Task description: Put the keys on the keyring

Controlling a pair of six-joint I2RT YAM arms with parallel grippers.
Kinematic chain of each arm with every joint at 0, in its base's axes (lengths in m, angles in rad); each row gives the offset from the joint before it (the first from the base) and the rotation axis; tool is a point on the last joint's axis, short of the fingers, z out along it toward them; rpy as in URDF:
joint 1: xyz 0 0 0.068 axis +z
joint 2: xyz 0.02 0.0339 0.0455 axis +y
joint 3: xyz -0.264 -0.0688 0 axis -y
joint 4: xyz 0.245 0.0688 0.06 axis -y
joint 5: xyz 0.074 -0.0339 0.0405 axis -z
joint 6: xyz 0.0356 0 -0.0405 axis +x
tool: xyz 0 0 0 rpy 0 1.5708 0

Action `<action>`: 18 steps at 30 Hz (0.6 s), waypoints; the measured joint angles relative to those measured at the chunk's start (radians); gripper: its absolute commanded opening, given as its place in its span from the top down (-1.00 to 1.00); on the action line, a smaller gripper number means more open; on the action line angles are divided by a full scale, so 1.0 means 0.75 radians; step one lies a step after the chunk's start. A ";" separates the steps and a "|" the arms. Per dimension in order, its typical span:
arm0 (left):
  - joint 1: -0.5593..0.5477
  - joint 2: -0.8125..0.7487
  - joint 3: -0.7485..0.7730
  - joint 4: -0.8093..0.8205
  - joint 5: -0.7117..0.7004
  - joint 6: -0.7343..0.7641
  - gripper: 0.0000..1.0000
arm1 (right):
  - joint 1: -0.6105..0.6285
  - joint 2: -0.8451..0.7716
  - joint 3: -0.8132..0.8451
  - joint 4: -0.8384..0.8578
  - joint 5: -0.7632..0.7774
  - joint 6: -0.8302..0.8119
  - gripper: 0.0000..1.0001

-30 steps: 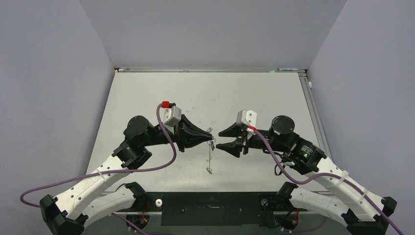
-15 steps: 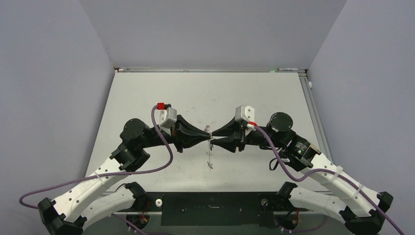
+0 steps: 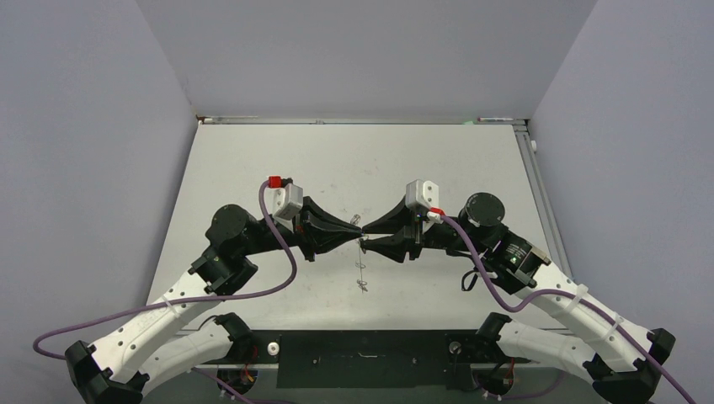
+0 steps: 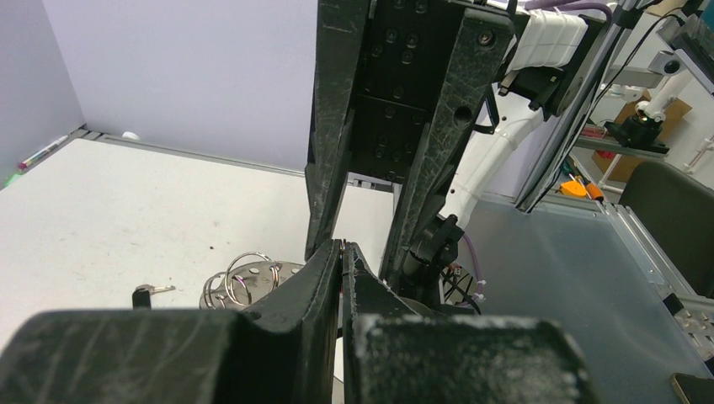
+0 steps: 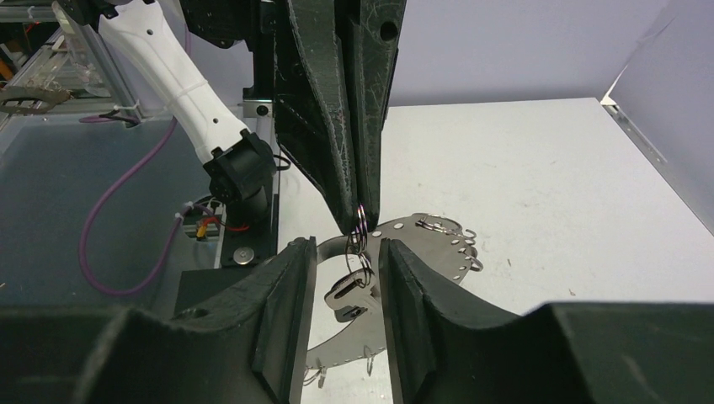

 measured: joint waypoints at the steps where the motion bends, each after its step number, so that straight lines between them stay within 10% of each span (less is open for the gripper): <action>1: 0.000 -0.004 -0.003 0.003 -0.002 -0.002 1.00 | 0.000 0.001 -0.005 -0.001 0.002 0.001 0.33; 18: 0.001 -0.022 -0.011 0.021 -0.008 -0.019 1.00 | 0.000 0.001 -0.024 -0.001 0.007 0.008 0.54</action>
